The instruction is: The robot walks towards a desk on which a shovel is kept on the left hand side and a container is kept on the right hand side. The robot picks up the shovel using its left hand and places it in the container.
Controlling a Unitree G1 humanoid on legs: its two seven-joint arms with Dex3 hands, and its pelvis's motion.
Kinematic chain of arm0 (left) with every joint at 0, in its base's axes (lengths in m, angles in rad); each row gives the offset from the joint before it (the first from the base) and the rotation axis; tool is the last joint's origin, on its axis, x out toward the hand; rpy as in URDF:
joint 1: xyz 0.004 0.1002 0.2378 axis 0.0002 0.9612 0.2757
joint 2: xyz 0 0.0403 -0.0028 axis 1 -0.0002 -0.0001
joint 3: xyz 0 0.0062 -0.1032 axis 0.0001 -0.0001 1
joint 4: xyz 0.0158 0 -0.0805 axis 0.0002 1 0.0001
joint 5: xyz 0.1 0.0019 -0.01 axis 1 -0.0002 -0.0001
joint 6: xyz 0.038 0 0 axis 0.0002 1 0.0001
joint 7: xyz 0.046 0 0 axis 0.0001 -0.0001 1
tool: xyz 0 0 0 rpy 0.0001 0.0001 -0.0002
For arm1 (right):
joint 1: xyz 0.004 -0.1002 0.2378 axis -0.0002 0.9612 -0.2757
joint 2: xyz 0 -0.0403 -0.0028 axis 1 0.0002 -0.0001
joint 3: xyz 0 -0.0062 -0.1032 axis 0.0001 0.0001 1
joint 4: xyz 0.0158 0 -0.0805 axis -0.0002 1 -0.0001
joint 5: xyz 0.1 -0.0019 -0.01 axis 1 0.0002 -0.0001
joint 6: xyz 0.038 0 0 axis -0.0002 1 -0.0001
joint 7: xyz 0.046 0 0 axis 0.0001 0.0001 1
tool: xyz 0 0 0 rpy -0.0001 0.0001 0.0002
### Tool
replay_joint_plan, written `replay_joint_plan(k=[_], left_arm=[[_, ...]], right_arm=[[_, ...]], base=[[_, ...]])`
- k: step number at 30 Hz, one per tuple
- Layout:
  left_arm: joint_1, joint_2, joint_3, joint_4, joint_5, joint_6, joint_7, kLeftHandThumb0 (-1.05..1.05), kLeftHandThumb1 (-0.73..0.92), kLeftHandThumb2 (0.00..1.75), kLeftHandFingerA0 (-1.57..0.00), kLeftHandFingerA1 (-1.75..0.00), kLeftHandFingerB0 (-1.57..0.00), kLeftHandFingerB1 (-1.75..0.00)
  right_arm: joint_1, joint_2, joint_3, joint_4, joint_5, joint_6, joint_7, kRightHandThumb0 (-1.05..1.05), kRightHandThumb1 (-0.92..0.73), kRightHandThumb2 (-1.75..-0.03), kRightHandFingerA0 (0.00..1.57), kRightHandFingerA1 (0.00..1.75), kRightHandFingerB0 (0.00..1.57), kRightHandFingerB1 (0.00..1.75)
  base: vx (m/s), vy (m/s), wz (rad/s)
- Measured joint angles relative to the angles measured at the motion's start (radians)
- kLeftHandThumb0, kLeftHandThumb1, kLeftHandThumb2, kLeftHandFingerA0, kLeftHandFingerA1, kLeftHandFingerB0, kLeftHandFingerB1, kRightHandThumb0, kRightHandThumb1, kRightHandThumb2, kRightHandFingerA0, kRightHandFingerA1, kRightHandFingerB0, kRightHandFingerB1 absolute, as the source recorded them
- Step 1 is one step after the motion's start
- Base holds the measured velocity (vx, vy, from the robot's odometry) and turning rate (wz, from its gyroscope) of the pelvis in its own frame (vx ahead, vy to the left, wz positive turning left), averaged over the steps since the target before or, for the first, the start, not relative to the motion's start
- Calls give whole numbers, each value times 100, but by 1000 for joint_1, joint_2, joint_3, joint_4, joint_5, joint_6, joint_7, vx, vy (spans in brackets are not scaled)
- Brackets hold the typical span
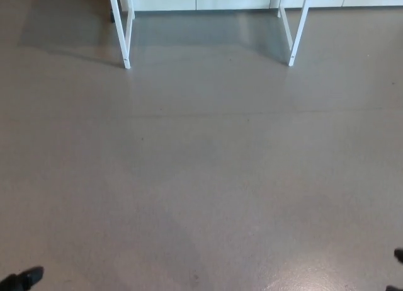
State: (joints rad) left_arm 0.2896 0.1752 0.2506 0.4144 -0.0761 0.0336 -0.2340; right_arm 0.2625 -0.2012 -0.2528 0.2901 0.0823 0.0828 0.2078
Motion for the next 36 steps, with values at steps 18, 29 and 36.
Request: replay_joint_plan(k=[18,29,36], left_arm=[[26,-12,32,-56,-105,37,-78,-11,61,58,-43,-42,-36,-33],[30,-11,32,-56,-117,37,-85,-11,62,58,-43,-41,-36,-33],[29,-5,31,-50,-125,37,-90,-12,64,59,-43,-41,-36,-33]], right_arm=[[38,0,-27,-62,84,33,73,-17,-45,-53,78,55,52,50],[40,0,-25,-61,83,33,74,-19,-45,-53,82,55,54,50],[42,0,-22,-61,83,33,74,-17,-45,-53,84,55,53,50]], base=[[0,0,0],[0,0,0],[0,0,0]])
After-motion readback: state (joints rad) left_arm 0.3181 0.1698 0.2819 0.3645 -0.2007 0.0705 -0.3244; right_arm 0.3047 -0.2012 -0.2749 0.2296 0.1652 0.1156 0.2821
